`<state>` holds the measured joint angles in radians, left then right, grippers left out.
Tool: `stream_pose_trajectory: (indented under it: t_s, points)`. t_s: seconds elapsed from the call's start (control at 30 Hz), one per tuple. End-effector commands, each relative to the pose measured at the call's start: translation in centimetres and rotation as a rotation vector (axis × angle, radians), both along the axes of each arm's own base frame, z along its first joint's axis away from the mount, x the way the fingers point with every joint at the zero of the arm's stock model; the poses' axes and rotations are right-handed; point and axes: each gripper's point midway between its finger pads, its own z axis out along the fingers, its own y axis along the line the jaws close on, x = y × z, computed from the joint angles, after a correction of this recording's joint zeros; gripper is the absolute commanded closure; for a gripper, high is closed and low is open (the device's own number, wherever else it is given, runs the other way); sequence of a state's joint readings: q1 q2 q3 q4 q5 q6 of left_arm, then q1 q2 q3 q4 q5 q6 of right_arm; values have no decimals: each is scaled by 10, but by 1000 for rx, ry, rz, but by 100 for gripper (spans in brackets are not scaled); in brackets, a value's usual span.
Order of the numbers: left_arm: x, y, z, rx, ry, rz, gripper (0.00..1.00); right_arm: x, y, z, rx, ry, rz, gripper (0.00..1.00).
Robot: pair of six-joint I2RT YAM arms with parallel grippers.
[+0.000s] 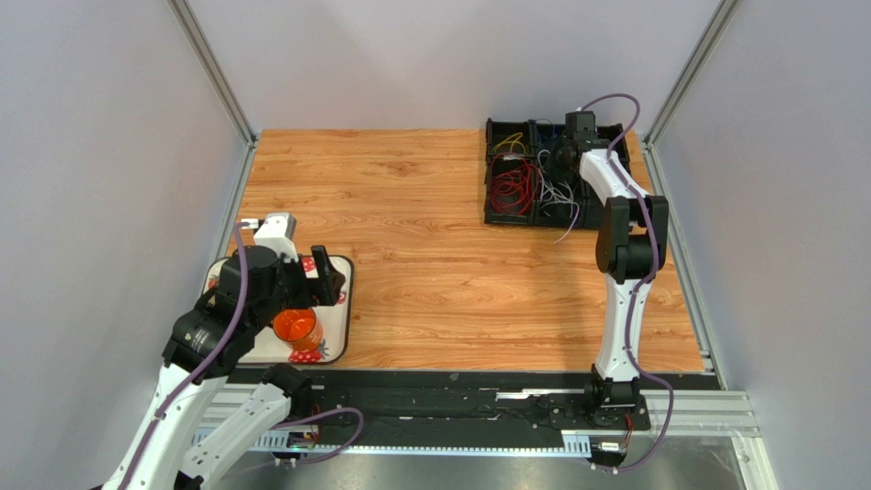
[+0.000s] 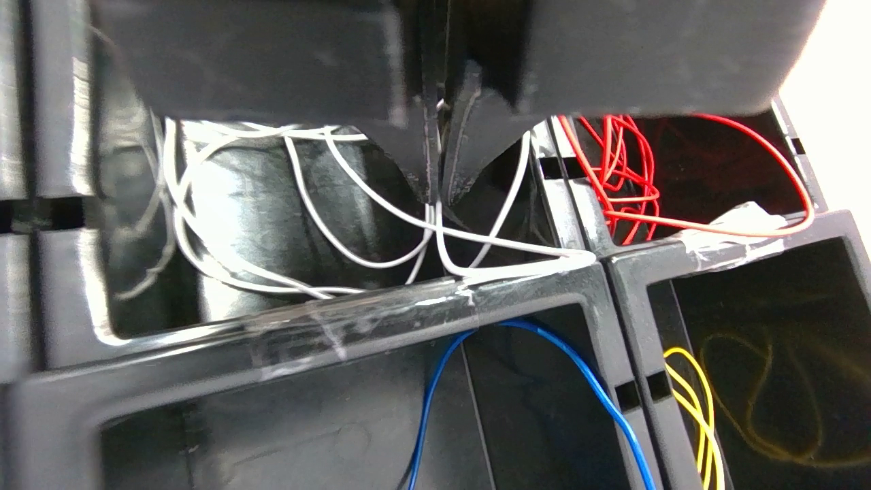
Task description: Untangle the cables
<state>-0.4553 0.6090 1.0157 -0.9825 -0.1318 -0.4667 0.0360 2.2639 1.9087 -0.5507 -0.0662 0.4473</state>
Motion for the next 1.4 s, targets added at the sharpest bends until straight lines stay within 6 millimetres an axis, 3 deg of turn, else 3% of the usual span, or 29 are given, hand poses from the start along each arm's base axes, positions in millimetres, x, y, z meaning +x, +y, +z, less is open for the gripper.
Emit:
stream_pose_trajectory:
  t_s: [0.0, 0.1, 0.27, 0.3, 0.63, 0.7, 0.83, 0.87, 0.9, 1.23, 1.37]
  points:
    - [3, -2, 7, -16, -31, -6, 1, 6, -19, 58, -99, -94, -33, 84]
    - [3, -2, 7, -17, -33, -6, 1, -1, -26, 80, -131, -114, -48, 74]
    - [2, -2, 8, -20, -38, -8, 1, -21, -36, 100, -183, -96, -69, 71]
    - [2, -2, 8, -20, -38, -8, 1, -26, -37, 112, -185, -114, -77, 71]
    - [2, -4, 9, -26, -41, -20, 1, -89, -56, 104, -267, 26, -117, 61]
    - [2, -4, 8, -26, -40, -21, 1, -103, -52, 97, -240, 44, -113, 62]
    - [3, -5, 6, -21, -28, -21, 1, -126, -33, 104, -146, -25, -65, 63]
    - [3, -5, 6, -21, -28, -21, 1, -131, -25, 121, -102, -86, -45, 64]
    - [3, -5, 5, -21, -27, -22, 1, -142, -23, 109, -86, -65, -39, 64]
    - [5, -7, 2, -13, -7, -25, 1, -219, 1, 121, 28, -158, 35, 63]
    - [6, -8, 0, -14, -1, -27, 1, -245, 21, 127, 125, -193, 105, 63]
